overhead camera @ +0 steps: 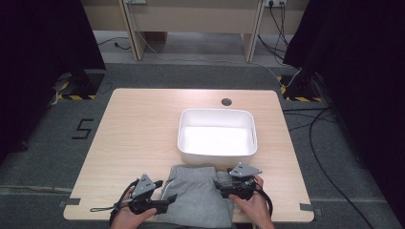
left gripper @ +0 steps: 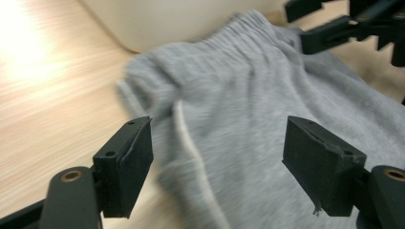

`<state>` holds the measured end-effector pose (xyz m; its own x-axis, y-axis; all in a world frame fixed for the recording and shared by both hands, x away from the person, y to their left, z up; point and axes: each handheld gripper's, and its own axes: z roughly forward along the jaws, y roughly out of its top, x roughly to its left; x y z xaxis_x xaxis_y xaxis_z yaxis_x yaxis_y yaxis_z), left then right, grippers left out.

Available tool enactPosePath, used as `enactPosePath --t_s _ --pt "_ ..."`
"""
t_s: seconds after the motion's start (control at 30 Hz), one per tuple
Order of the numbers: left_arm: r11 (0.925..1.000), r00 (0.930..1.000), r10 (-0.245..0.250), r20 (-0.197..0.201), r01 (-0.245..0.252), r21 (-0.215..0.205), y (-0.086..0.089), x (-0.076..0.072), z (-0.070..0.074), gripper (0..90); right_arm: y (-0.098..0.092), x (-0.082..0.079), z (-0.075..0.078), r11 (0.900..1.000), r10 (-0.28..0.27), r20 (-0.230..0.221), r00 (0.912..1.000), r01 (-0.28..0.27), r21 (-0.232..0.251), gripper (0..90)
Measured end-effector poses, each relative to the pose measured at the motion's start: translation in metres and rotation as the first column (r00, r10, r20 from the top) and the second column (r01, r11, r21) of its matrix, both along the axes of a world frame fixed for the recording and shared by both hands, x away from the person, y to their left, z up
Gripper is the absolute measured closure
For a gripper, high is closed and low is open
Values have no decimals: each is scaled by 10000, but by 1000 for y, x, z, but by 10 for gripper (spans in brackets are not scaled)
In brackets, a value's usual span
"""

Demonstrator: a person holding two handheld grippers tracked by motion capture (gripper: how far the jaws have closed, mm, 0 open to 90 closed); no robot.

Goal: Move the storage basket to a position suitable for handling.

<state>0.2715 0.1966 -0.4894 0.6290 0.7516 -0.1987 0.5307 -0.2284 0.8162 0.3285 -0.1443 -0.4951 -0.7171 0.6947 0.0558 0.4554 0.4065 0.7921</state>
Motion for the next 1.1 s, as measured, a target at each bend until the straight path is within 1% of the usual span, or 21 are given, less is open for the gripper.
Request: enactPosePath --t_s 0.03,0.07,0.1,0.13,0.17,0.2,0.23,0.27,0.3,0.4,0.47,0.6,0.7,0.73,0.77,0.8,0.87,0.9,0.93,1.0,1.1 --pt "9999 9999 121 -63 -121 -15 5 0 -1 246 1 0 2 10000 34 49 10000 -34 -1 279" --pt "9997 9994 242 -235 -241 72 11 -2 -3 242 3 2 3 10000 70 -62 10000 -70 22 271" --pt "9997 9994 242 -235 -241 72 11 -2 -3 239 3 2 3 10000 70 -62 10000 -70 22 271" --pt "9992 9984 377 -431 -371 141 15 -3 -9 235 4 4 2 10000 34 -118 9999 -34 -18 266" --pt "9991 9979 352 -548 -339 242 16 -3 -11 233 5 5 1 10000 19 -148 9999 -20 -15 261" --pt "9991 9979 352 -548 -339 242 16 -3 -11 229 6 6 1 10000 11 -184 9998 -13 -70 256" --pt "9992 9969 302 -720 -284 264 15 -5 -17 224 7 6 0 10000 23 -169 9999 -24 -87 252" --pt "9992 9969 302 -720 -284 264 15 -5 -17 222 7 6 0 10000 23 -169 9999 -24 -87 252" --pt "9995 9964 212 -820 -192 255 13 -7 -19 219 9 6 -1 9999 75 -219 9997 -78 -98 245" --pt "9994 9963 126 -848 -100 316 10 -8 -21 210 9 6 -1 9999 98 -227 9997 -100 -68 236" --pt "9992 9962 140 -861 -107 394 7 -7 -23 179 7 6 -1 10000 57 -211 9998 -56 28 227" --pt "9989 9960 101 -892 -59 466 5 -10 -25 177 5 7 0 9998 61 -268 9996 -56 183 217" --pt "9992 9942 144 -1066 -104 380 3 -11 -28 169 5 9 0 9997 97 -327 9994 -89 225 201" --pt "9991 9939 128 -1093 -83 411 2 -11 -29 165 5 9 -1 9997 131 -308 9994 -125 197 200" --pt "9989 9952 124 -966 -78 473 1 -11 -30 157 5 10 -1 9997 156 -321 9994 -150 184 198" --pt "9985 9954 122 -953 -70 546 0 -11 -30 156 5 10 -2 9997 200 -361 9991 -196 132 196" --pt "9987 9950 75 -997 -23 515 -1 -11 -29 158 6 10 -4 9998 216 -367 9991 -215 44 196" --pt "9985 9950 53 -995 1 546 -3 -12 -29 158 6 10 -5 9997 221 -438 9988 -218 56 195" --pt "9984 9954 -4 -953 58 565 -5 -12 -29 159 6 11 -8 9997 240 -498 9985 -243 -46 181" --pt "9981 9954 -148 -943 204 582 -10 -13 -29 162 7 11 -8 9997 222 -506 9985 -226 -74 181" --pt "9973 9967 -259 -773 311 669 -15 -14 -30 183 6 11 -8 9997 231 -503 9985 -234 -64 182"
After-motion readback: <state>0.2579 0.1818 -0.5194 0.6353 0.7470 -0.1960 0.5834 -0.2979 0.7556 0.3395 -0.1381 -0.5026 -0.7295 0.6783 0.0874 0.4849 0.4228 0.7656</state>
